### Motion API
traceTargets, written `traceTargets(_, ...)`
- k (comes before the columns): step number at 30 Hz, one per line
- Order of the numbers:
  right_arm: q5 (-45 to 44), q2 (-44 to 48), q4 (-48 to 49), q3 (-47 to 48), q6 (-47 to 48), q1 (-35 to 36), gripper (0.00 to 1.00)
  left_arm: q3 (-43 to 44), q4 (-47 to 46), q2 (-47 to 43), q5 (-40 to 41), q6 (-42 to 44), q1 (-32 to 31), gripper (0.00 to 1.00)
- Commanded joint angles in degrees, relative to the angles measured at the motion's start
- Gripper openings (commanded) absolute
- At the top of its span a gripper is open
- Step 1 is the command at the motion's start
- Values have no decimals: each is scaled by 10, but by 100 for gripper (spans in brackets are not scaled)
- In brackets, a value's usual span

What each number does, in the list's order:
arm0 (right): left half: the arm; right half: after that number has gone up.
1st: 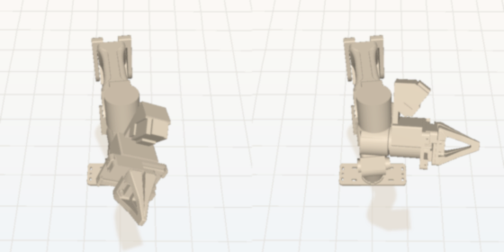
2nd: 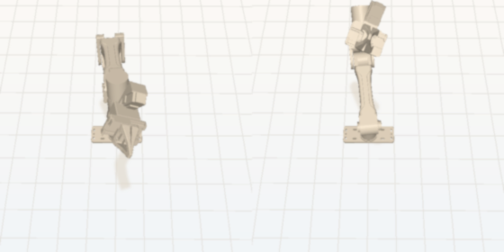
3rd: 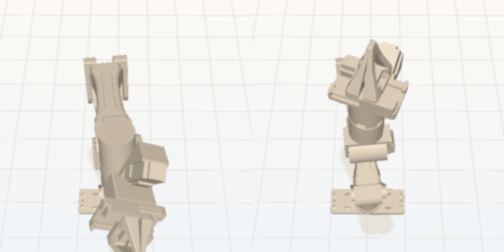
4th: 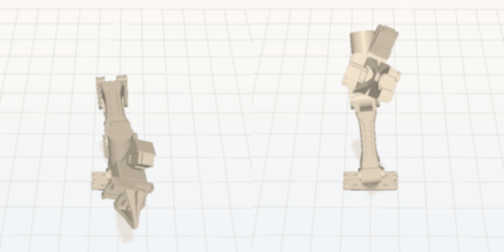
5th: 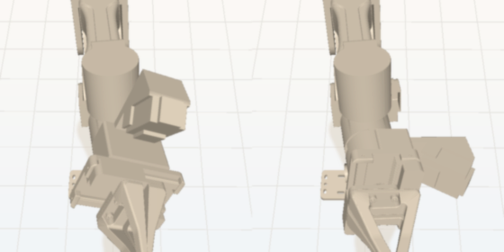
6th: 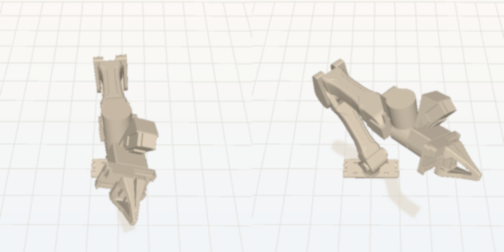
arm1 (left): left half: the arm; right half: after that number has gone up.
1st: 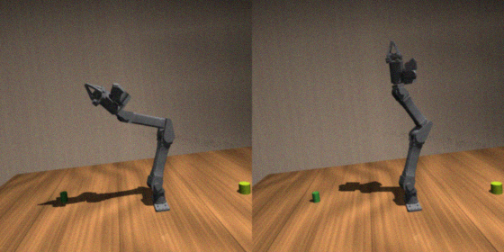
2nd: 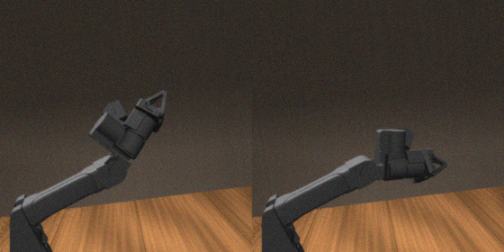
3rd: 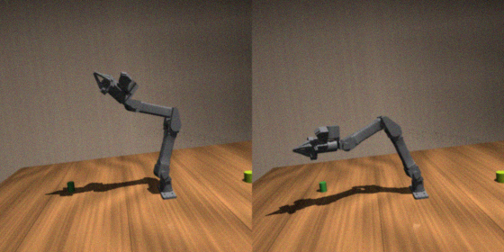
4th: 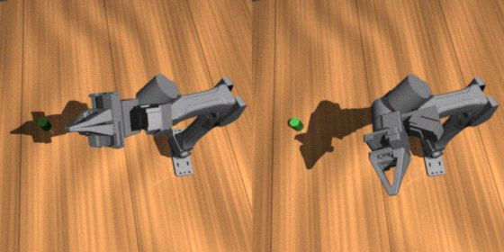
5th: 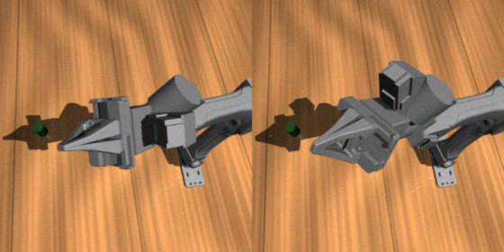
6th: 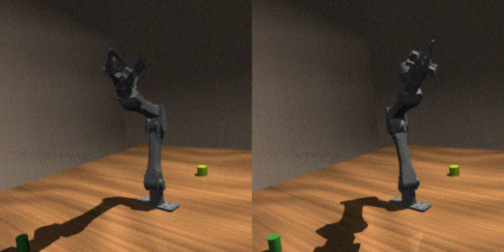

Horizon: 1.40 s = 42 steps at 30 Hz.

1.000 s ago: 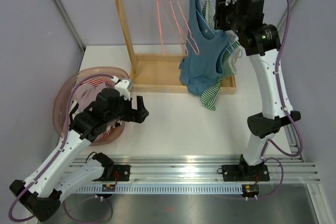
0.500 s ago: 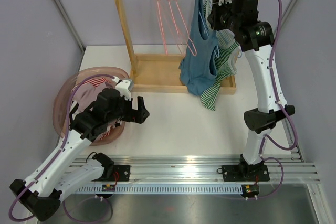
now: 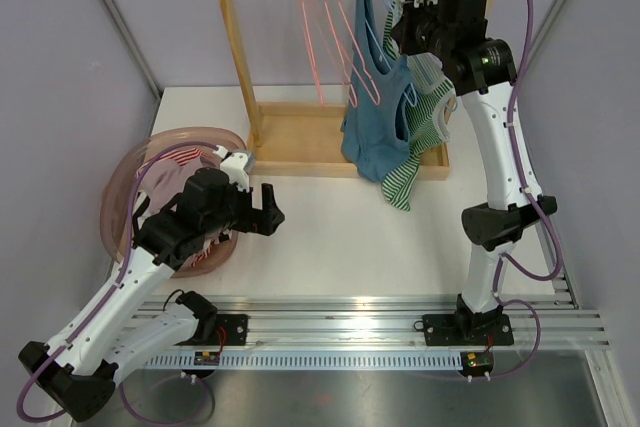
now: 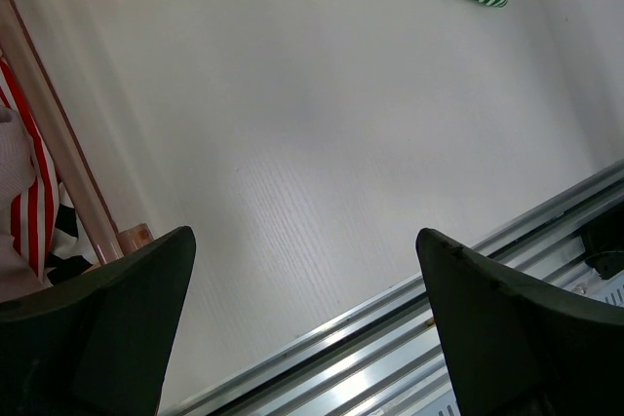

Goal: Remove the tank top from the hanger

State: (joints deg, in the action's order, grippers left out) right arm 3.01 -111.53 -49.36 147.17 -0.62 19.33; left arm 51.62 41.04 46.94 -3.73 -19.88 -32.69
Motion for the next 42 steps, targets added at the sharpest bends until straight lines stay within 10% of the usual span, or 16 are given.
traceTargets(1, 21, 18, 72, 5, -37, -1, 0, 2, -19, -5, -9, 6, -2, 99)
traceTargets(20, 47, 169, 125, -86, -83, -2, 0, 72, -18, -6, 15, -21, -11, 99)
traceTargets(28, 43, 361, 97, -287, -87, -1, 0, 247, -19, 47, 73, -21, -77, 99)
traceTargets(42, 167, 564, -102, -327, -124, -2, 0, 547, -113, 242, 199, 120, -267, 99)
